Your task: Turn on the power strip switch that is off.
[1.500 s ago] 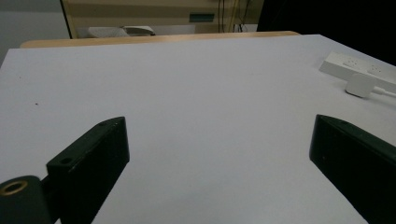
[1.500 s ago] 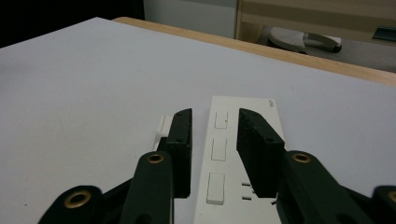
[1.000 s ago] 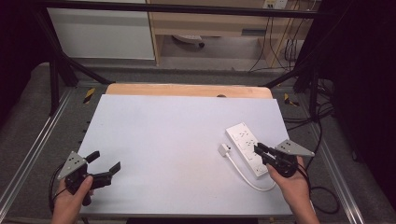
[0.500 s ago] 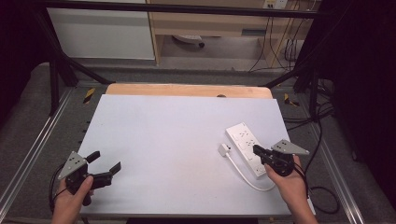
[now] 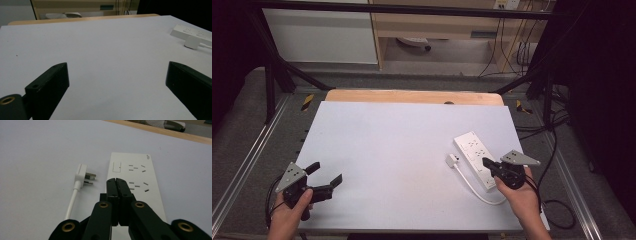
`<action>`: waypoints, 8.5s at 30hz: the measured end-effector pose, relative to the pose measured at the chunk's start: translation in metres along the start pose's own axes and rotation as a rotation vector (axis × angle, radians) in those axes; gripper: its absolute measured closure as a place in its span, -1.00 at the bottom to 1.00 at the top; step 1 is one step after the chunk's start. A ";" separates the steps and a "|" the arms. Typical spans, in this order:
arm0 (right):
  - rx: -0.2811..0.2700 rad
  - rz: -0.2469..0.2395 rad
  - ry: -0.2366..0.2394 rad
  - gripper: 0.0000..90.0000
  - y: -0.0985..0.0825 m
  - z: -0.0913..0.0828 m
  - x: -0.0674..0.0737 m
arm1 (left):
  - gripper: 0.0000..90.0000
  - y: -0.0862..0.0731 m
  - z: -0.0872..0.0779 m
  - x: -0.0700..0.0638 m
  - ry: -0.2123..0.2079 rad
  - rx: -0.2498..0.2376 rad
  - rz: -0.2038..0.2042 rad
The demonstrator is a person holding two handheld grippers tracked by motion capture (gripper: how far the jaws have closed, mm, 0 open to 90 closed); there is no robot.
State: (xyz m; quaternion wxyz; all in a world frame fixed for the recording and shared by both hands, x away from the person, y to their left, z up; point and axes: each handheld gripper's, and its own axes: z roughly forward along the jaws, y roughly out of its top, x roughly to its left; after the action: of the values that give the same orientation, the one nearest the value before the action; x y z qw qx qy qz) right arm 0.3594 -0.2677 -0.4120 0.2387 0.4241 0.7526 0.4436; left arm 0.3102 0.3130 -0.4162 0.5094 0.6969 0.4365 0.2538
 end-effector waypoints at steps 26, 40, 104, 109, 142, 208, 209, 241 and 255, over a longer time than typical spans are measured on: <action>0.084 -0.007 0.004 1.00 -0.008 0.019 0.002 | -0.89 0.000 0.000 0.000 -0.003 0.005 0.004; 0.106 -0.004 -0.007 1.00 -0.012 0.023 0.000 | -0.89 0.000 0.001 -0.001 -0.004 0.004 0.006; 0.126 -0.009 -0.009 1.00 -0.016 0.025 0.002 | -0.89 -0.001 0.002 -0.003 -0.009 0.018 0.018; 0.125 -0.012 -0.011 1.00 -0.017 0.025 0.002 | -0.89 -0.001 0.002 -0.003 -0.010 0.019 0.019; 0.131 0.002 -0.004 1.00 -0.017 0.027 0.001 | -0.89 -0.001 0.002 -0.003 -0.011 0.021 0.025; 0.004 0.014 0.057 0.62 -0.002 0.021 0.010 | -0.89 -0.001 0.002 -0.003 -0.010 0.025 0.026; 0.000 0.017 0.058 0.59 -0.002 0.021 0.010 | -0.89 -0.001 0.002 -0.003 -0.012 0.025 0.024; -0.097 0.088 0.048 -0.39 0.007 0.014 0.006 | -0.89 -0.001 0.002 -0.003 -0.008 0.021 0.019; -0.153 0.089 0.017 -0.95 0.013 0.011 0.009 | -0.89 -0.001 0.002 -0.003 -0.008 0.024 0.022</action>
State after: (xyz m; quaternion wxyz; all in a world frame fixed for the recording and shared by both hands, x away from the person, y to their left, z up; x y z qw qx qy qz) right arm 0.3684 -0.2516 -0.4066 0.2440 0.4337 0.6989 0.5136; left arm 0.3101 0.3097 -0.4176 0.5000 0.7087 0.4296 0.2515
